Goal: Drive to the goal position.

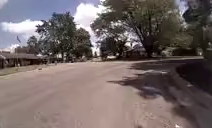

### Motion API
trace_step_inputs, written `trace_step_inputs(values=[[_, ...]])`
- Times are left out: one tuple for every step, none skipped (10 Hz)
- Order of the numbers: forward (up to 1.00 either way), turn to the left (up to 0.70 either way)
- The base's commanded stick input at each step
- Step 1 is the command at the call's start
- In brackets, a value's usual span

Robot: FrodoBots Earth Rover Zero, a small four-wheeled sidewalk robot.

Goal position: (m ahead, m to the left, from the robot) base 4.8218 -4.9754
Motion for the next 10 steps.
trace_step_inputs(values=[[0.70, 0.00], [0.70, 0.00], [0.70, 0.00], [0.70, 0.00], [0.70, 0.00], [0.70, 0.00], [0.70, 0.00], [0.70, 0.00], [0.70, 0.00], [0.70, 0.00]])
